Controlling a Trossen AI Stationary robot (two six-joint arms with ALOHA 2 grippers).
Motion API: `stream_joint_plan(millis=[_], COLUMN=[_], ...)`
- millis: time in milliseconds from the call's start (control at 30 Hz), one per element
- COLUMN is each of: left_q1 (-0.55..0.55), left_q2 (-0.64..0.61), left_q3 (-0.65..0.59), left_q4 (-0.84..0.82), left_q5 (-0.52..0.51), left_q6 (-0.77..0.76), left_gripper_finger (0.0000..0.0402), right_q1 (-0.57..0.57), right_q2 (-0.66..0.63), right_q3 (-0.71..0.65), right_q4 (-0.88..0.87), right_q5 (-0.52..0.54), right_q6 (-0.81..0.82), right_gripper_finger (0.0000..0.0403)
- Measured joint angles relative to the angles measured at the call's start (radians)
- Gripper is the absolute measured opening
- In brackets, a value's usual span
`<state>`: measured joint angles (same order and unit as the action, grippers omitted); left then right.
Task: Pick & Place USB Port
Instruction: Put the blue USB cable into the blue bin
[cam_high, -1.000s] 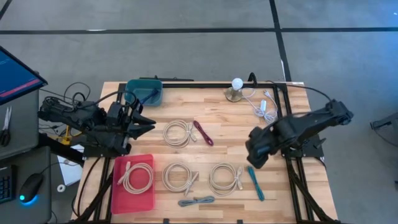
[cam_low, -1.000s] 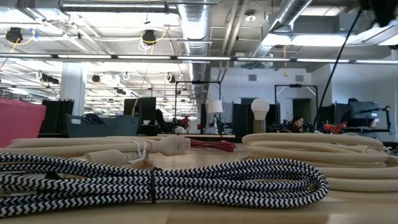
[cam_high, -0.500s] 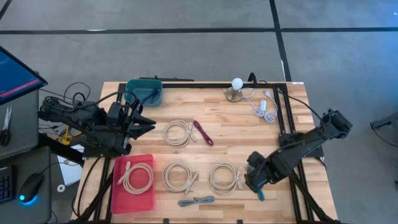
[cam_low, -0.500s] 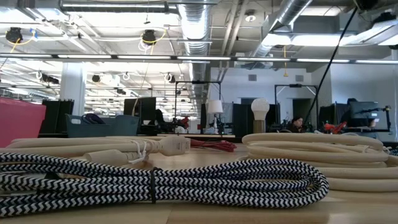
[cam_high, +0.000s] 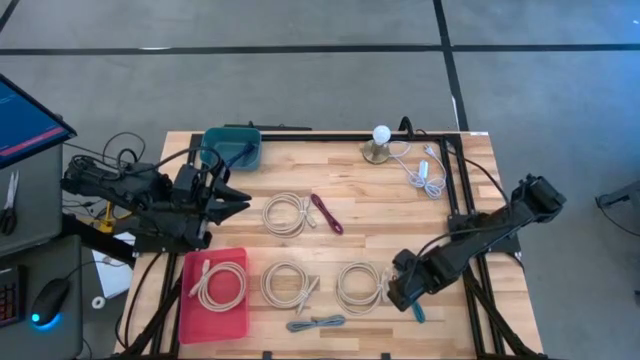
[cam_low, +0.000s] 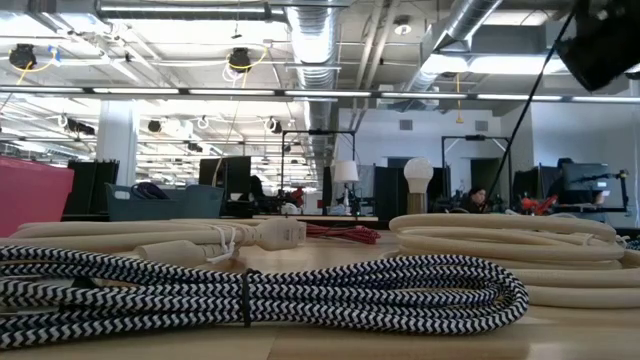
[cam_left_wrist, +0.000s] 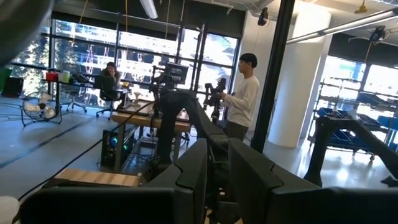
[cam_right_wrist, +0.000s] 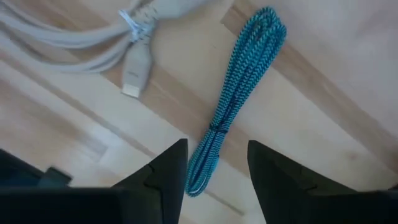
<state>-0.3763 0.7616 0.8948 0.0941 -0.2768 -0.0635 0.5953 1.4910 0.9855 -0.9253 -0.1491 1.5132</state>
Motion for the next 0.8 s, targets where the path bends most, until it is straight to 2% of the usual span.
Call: stream_joint_plan(millis=[433, 700, 800], left_q1=[0.0, 0.0, 0.0], left_q2=[0.0, 0.0, 0.0], left_q3=[0.0, 0.0, 0.0], left_q4=[-0.002, -0.003, -0.004], left_q5=[0.0, 0.0, 0.0], left_q6=[0.0, 0.0, 0.0], left_gripper_finger=[0.0067, 0.0067, 0.0067], right_q1=[0.0, 0.001, 0.006], right_q2=[0.002, 0.003, 0.003], right_q3=[-0.121, -0.23, -0.245], right_q4=[0.151, 0.342, 0.348], right_q5=[0.016, 0.017, 0.019], right_q6=[0.011, 0.059, 0.059], right_gripper_finger=[0.0154, 0.0144, 0.0137])
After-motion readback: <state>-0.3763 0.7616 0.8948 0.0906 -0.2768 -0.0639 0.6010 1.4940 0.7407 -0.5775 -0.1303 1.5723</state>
